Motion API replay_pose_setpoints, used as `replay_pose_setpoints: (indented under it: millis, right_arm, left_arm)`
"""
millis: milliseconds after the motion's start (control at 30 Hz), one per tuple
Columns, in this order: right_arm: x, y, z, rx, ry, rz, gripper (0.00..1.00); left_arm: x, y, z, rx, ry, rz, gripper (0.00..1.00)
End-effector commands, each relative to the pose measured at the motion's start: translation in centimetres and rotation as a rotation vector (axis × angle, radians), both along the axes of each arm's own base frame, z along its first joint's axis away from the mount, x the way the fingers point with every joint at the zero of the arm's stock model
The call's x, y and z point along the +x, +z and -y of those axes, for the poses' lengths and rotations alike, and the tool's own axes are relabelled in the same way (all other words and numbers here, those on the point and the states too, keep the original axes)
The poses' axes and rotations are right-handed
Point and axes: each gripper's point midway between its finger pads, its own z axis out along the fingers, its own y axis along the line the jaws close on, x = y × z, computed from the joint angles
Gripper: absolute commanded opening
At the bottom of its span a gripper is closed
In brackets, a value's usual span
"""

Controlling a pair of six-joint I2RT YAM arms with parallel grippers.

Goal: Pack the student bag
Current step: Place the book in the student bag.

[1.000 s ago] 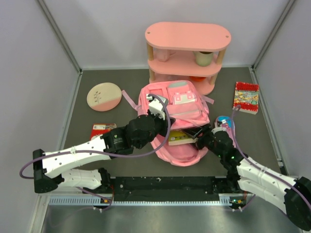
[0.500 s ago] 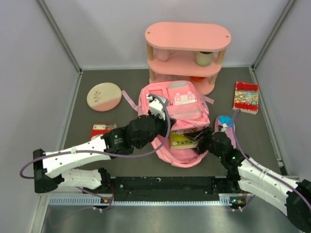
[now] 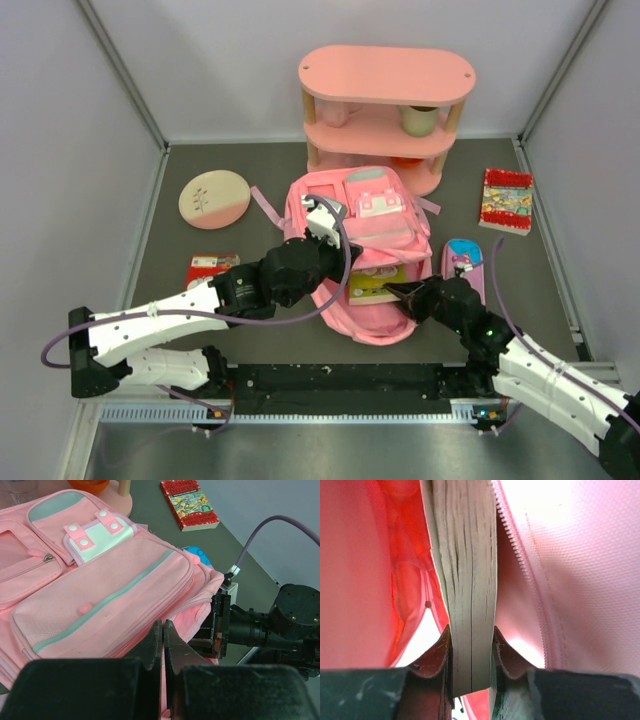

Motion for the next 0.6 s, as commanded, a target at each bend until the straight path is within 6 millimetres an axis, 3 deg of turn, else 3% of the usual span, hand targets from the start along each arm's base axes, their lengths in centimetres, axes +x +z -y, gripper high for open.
replay_pose_setpoints:
  millis: [0,167,200,300,567]
  right_arm:
    - [0.4,2.3,-0.7,0.048,-0.003,0.047,0.0]
    - [1.5,5.4,-1.2,0.071,0.012,0.215,0.0]
    - [1.9,7.3,-1.7,0.115,0.018,0.291,0.0]
    - [2.3,9.5,-2.8,0.125,0.063,0.393,0.0]
    - [4.3,12.5,-6.4,0.212,0.141,0.503,0.0]
  left_arm:
    - [0.4,4.5,0.5,-0.17,0.017,0.051,0.0]
    - [0.2,4.6,0.5,-0.173,0.01,0.05,0.0]
    - [0.2,4.5,0.5,-0.17,0.009,0.049,0.0]
    - [0.1,4.7,0.4,-0.167,0.001,0.058,0.0]
    - [-0.1,5.2,0.0,-0.178,-0.002,0.069,0.0]
